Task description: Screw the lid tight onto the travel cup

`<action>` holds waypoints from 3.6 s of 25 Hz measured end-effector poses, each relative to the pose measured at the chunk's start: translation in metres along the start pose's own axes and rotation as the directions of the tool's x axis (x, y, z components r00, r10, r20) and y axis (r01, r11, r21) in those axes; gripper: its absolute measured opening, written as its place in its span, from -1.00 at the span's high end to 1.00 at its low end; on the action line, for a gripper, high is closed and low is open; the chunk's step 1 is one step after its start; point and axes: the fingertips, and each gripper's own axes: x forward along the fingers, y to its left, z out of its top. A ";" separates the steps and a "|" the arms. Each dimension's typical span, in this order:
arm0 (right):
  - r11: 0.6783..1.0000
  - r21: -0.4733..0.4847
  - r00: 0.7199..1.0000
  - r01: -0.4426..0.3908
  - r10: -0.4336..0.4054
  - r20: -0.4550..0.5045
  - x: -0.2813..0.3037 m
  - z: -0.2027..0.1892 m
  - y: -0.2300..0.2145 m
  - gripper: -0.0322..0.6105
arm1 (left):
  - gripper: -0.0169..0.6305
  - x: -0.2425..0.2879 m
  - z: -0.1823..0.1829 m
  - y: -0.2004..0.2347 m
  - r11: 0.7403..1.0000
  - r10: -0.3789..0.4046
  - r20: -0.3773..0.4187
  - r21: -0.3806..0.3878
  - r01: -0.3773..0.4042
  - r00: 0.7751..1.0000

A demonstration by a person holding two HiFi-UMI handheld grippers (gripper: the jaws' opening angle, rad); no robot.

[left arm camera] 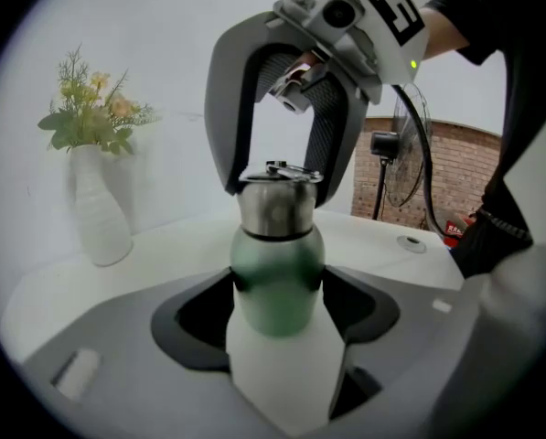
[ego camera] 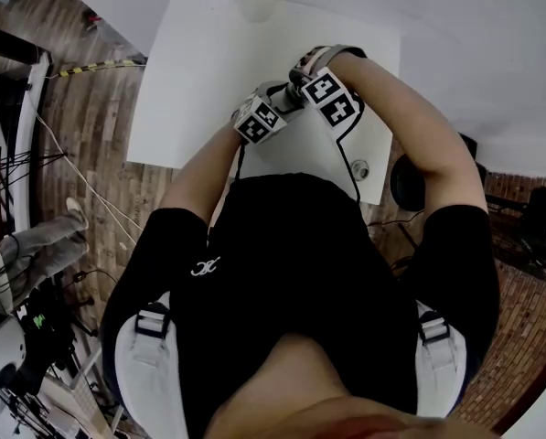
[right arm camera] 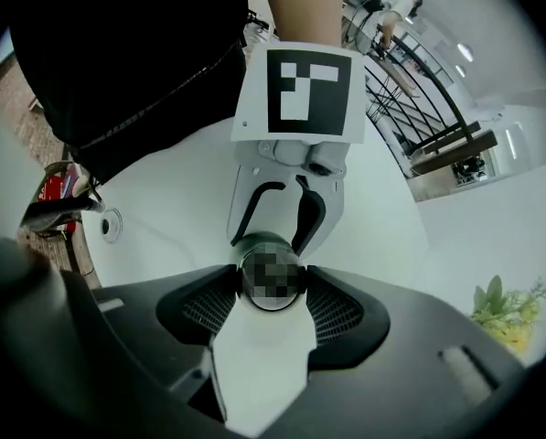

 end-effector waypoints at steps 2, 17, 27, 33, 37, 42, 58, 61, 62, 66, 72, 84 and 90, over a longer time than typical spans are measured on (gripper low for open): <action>0.999 0.049 0.999 -0.014 0.012 0.031 0.000 0.000 0.000 0.14 | -0.16 0.001 0.000 0.000 1.000 -0.002 -0.001 0.004 0.002 1.000; 0.748 0.664 0.892 0.018 -0.312 0.326 -0.009 0.003 -0.013 0.15 | -0.15 0.002 -0.005 -0.001 1.000 -0.006 -0.010 0.014 0.007 1.000; 0.390 0.918 0.752 0.077 -0.627 0.203 -0.011 -0.004 -0.018 0.15 | -0.15 0.004 -0.006 -0.001 0.999 0.045 0.006 0.015 -0.045 0.999; 0.232 0.967 0.696 0.104 -0.712 0.096 -0.016 -0.008 -0.019 0.15 | -0.15 0.006 -0.008 0.000 0.998 0.063 -0.004 0.009 -0.063 0.998; 0.181 0.978 0.681 0.102 -0.730 0.064 -0.016 -0.010 -0.019 0.15 | -0.15 0.007 -0.009 0.001 0.997 0.074 -0.007 0.006 -0.074 0.997; 0.154 0.980 0.688 0.123 -0.725 0.028 -0.016 -0.011 -0.019 0.15 | -0.15 0.003 -0.010 0.001 0.995 0.077 -0.031 -0.065 -0.078 0.997; -0.377 0.922 0.182 -0.090 -0.916 -0.356 -0.195 -0.056 0.015 0.89 | 0.65 -0.220 0.058 0.054 0.719 0.671 0.187 -0.399 -0.569 0.717; -0.443 0.896 0.153 0.037 -0.884 -0.443 -0.218 -0.062 0.008 0.89 | 0.78 -0.264 0.086 0.067 0.615 0.778 0.188 -0.421 -0.666 0.600; -0.464 0.884 0.156 0.060 -0.870 -0.468 -0.219 -0.064 0.006 0.89 | 0.78 -0.273 0.094 0.068 0.602 0.789 0.198 -0.433 -0.671 0.581; -0.491 0.870 0.188 0.043 -0.851 -0.490 -0.214 -0.061 0.003 0.89 | 0.78 -0.289 0.114 0.062 0.610 0.787 0.236 -0.434 -0.663 0.570; -0.491 0.870 0.191 0.045 -0.850 -0.490 -0.218 -0.062 -0.003 0.89 | 0.78 -0.277 0.121 0.059 0.643 0.763 0.243 -0.382 -0.664 0.599; -0.509 0.858 0.170 0.063 -0.842 -0.512 -0.222 -0.058 0.004 0.89 | 0.78 -0.265 0.126 0.057 0.663 0.743 0.239 -0.386 -0.641 0.625; -0.506 0.861 0.181 0.057 -0.843 -0.507 -0.221 -0.056 0.006 0.89 | 0.78 -0.268 0.130 0.055 0.662 0.745 0.250 -0.396 -0.636 0.619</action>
